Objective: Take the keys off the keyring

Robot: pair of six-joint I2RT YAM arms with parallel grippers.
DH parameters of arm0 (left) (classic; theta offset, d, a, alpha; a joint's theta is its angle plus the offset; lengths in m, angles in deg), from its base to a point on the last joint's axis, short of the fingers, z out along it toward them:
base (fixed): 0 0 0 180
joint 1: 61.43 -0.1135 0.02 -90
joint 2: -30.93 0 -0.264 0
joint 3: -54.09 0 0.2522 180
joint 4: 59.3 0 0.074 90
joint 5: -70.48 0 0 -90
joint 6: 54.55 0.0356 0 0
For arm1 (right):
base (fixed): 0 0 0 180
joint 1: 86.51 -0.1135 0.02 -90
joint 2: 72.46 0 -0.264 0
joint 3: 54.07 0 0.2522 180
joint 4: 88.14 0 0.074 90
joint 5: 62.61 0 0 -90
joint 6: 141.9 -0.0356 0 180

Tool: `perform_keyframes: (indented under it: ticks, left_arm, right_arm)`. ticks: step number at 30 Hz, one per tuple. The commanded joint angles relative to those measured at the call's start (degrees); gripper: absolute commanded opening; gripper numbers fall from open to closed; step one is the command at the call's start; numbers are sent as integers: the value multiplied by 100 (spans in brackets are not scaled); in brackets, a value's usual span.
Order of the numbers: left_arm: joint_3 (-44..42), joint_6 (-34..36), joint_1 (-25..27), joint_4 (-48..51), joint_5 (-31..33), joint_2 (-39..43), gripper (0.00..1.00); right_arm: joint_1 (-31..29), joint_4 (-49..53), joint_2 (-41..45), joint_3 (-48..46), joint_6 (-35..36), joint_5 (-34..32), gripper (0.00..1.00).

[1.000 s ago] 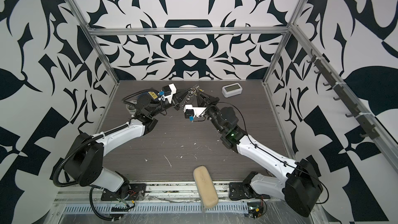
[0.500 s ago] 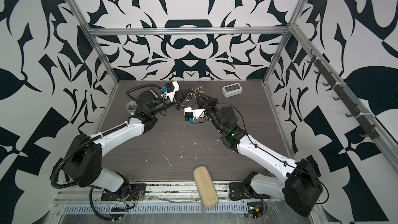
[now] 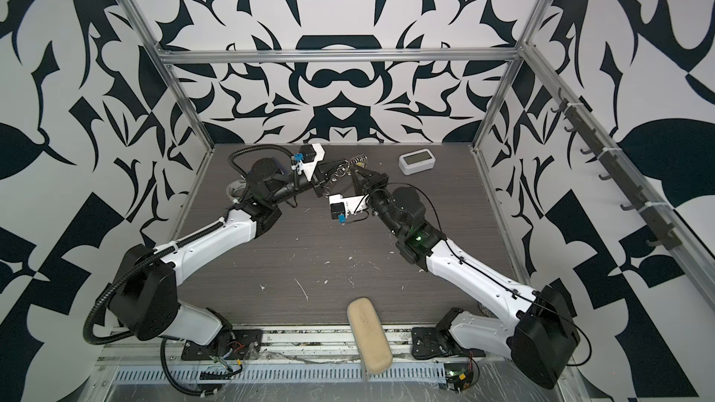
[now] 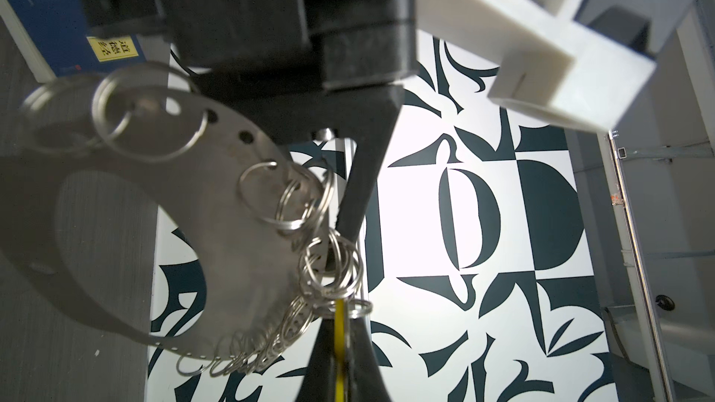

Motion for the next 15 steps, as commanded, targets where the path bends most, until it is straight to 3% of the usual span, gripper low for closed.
perform_keyframes:
  ticks: [1, 15]
  left_arm:
    - [384, 376, -79, 140, 1427, 56, 0]
    - [320, 396, -5, 153, 1497, 113, 0]
  right_arm:
    - [-402, 180, 43, 201, 65, 1149, 0]
    - [-613, 386, -191, 455, 133, 1415, 0]
